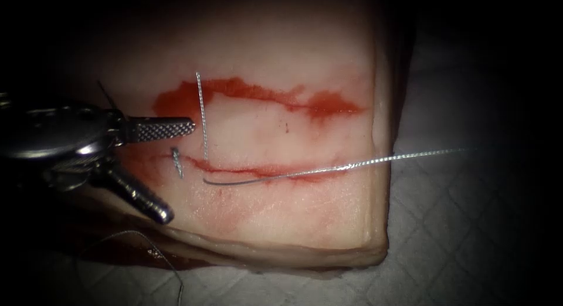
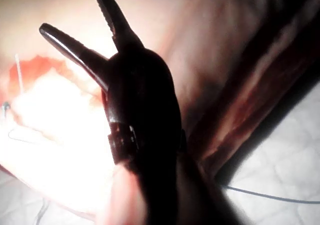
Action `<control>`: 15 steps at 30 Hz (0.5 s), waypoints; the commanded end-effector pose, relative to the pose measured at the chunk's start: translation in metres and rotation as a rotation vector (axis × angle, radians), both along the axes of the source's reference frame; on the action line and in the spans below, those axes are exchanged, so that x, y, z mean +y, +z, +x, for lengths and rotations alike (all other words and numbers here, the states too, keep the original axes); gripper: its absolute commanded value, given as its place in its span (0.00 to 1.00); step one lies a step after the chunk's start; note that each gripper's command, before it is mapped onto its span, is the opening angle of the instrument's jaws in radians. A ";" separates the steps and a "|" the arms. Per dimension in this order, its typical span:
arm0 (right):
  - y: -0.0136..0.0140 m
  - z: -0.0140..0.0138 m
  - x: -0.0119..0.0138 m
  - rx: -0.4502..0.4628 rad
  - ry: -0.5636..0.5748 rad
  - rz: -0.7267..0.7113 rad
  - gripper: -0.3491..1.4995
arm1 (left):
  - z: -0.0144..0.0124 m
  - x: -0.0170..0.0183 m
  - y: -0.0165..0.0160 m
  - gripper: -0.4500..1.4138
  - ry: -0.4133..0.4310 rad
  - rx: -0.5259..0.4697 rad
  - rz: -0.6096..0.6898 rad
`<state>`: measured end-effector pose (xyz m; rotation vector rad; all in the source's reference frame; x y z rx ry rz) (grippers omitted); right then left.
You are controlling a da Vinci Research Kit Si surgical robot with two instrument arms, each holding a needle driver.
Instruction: Wound Closure
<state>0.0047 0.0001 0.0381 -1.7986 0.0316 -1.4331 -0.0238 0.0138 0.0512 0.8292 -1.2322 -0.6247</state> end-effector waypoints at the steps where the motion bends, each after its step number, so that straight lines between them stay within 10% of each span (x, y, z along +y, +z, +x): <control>1: 0.0004 0.0005 0.0001 0.005 -0.002 -0.001 0.81 | -0.0009 0.0001 0.0005 0.67 -0.001 -0.001 -0.003; 15: 0.0004 -0.0030 0.0007 0.068 0.001 0.005 0.82 | -0.0105 0.0044 -0.0010 0.63 -0.057 0.017 -0.086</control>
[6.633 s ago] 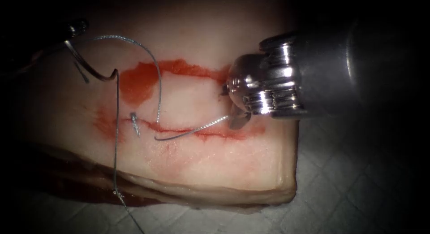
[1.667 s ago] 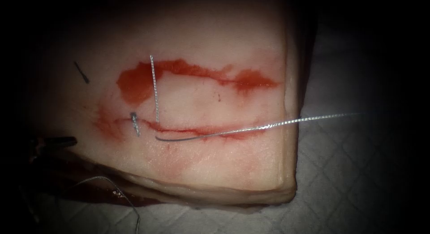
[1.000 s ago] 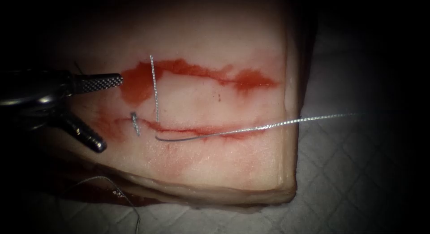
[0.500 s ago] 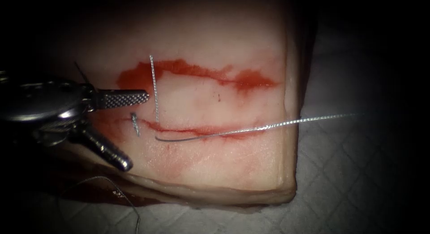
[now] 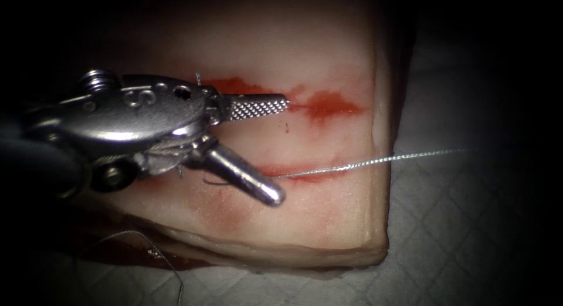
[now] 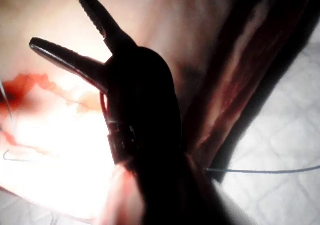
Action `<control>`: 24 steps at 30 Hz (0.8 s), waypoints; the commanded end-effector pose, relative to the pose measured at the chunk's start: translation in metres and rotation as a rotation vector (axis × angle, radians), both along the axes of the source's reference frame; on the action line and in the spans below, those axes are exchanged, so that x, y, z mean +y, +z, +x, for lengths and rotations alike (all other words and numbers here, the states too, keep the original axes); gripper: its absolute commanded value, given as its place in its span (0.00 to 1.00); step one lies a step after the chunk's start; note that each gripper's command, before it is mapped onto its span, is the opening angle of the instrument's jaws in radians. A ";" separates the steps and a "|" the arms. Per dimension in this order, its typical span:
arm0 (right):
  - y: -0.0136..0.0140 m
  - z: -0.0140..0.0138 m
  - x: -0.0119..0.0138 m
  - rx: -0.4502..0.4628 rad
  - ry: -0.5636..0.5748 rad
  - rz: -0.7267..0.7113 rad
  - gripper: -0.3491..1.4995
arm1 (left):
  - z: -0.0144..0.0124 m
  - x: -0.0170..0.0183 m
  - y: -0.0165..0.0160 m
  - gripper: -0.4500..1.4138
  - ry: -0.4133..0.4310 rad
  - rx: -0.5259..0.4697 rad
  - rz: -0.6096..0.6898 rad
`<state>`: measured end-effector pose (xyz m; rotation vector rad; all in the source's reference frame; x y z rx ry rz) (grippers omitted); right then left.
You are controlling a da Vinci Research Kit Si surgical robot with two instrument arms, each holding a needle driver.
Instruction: Wound Closure
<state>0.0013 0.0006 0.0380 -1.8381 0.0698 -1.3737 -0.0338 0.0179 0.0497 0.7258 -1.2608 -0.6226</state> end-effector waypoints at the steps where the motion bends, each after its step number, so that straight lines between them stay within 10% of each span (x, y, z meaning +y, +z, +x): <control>1: 0.0003 -0.0001 0.0003 0.007 -0.001 -0.003 0.82 | -0.0016 0.0011 0.0001 0.63 -0.013 0.008 -0.015; 7: -0.0001 -0.0017 0.0003 0.009 0.006 0.002 0.82 | -0.0101 0.0069 -0.0028 0.57 0.080 0.255 0.035; 14: -0.0006 -0.0032 -0.0001 0.017 -0.003 0.001 0.83 | -0.0210 0.0128 -0.0021 0.59 0.614 0.467 0.237; 24: -0.0021 -0.0069 0.0004 0.056 0.010 -0.004 0.82 | -0.0236 0.0114 0.0052 0.58 0.847 0.508 0.426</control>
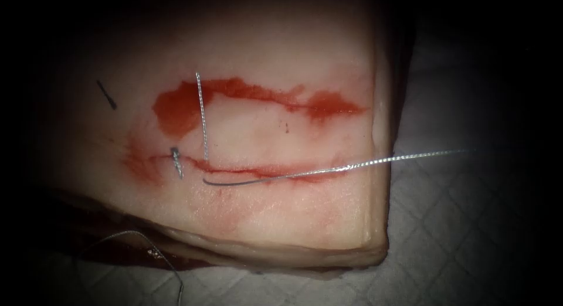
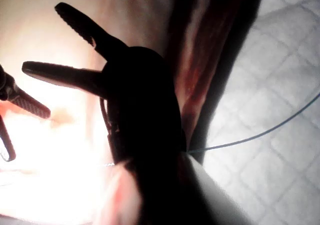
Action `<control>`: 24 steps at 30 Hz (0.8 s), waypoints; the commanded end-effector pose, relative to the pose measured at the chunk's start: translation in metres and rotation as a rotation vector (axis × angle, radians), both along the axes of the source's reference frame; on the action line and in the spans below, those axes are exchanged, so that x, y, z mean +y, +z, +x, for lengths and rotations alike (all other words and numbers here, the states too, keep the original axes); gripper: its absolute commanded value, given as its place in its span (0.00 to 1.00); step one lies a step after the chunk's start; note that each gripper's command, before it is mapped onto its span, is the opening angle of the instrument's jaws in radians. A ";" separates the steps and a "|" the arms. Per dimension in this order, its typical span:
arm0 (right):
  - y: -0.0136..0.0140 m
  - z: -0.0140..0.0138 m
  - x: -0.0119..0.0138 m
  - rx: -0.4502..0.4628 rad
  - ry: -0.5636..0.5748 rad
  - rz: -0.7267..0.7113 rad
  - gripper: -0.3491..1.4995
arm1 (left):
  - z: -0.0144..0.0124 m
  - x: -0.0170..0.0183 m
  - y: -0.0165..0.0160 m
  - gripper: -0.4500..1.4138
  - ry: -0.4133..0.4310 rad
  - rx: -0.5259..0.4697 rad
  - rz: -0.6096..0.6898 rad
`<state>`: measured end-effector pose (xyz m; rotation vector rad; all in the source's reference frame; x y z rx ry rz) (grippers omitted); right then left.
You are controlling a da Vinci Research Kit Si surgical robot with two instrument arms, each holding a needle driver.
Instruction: Wound Closure
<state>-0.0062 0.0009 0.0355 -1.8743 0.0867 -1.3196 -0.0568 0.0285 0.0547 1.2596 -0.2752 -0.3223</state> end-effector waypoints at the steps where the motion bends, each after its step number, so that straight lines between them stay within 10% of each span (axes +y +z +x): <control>1: 0.0004 0.0005 0.0000 0.006 0.001 -0.001 0.82 | -0.0005 0.0004 0.0012 0.57 0.021 -0.002 0.022; 24: 0.0006 0.0018 -0.0006 0.004 0.004 0.006 0.83 | -0.0042 -0.0049 0.0087 0.52 0.145 0.060 0.076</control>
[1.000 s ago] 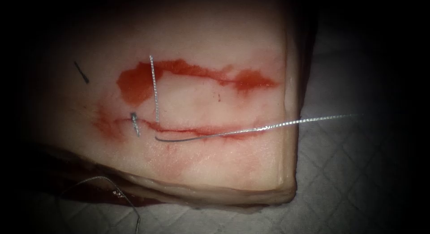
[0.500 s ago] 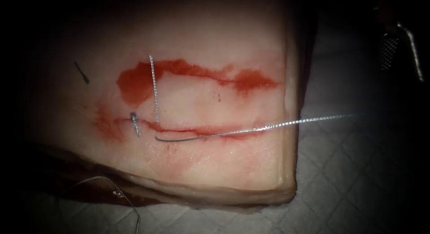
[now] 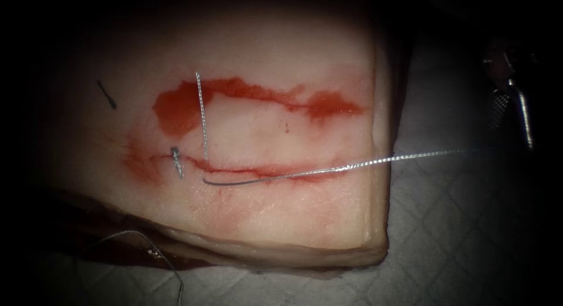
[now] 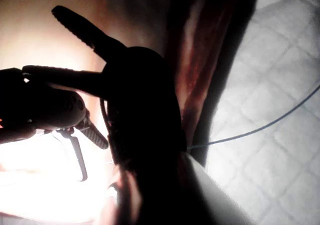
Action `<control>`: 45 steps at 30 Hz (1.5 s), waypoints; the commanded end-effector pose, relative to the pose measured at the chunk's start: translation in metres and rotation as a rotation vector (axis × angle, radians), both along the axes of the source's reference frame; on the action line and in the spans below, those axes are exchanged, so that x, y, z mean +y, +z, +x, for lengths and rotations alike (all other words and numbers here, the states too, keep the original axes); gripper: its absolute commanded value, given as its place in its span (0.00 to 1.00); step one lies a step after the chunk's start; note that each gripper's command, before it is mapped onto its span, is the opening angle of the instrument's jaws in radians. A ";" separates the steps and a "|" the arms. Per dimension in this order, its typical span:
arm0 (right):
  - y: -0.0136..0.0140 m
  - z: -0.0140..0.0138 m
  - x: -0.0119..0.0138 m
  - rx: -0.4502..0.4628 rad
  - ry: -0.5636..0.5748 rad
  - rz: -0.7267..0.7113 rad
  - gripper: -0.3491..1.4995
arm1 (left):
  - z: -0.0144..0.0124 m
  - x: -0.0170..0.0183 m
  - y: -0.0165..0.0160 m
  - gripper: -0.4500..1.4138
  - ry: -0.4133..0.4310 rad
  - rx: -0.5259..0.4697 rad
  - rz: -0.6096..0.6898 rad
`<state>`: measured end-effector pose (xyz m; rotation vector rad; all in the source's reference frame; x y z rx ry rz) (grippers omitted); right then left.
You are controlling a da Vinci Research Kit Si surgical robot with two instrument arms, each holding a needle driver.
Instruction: Wound Closure
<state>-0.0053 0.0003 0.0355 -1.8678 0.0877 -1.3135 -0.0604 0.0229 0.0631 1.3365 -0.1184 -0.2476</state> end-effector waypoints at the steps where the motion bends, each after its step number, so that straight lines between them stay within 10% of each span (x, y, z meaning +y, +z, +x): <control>1: 0.0006 0.0010 -0.0001 0.003 -0.001 0.000 0.83 | -0.0013 0.0006 0.0007 0.51 0.002 -0.002 -0.006; 18: 0.0007 0.0011 -0.0003 0.007 0.000 0.000 0.84 | -0.0032 -0.0010 0.0022 0.43 0.018 0.029 -0.012; 23: 0.0008 0.0011 -0.0003 0.010 0.001 0.000 0.84 | -0.0034 -0.0014 0.0024 0.33 0.021 0.053 -0.007; 26: 0.0008 0.0011 -0.0004 0.011 0.001 0.000 0.84 | -0.0032 -0.0019 0.0024 0.05 0.036 0.078 0.019; 33: 0.0008 0.0012 -0.0004 0.013 0.003 0.001 0.81 | -0.0028 -0.0014 0.0028 0.00 0.037 0.051 0.039; 34: 0.0005 0.0012 -0.0004 0.027 0.011 0.001 0.55 | -0.0022 -0.0004 0.0028 0.00 0.012 0.027 0.015; 36: 0.0004 0.0013 -0.0005 0.031 0.014 0.002 0.41 | -0.0018 0.0003 0.0027 0.00 -0.009 0.011 0.004; 45: 0.0000 0.0069 -0.0043 0.035 -0.063 0.037 0.35 | 0.0111 0.0085 -0.0034 0.00 -0.415 0.009 -0.138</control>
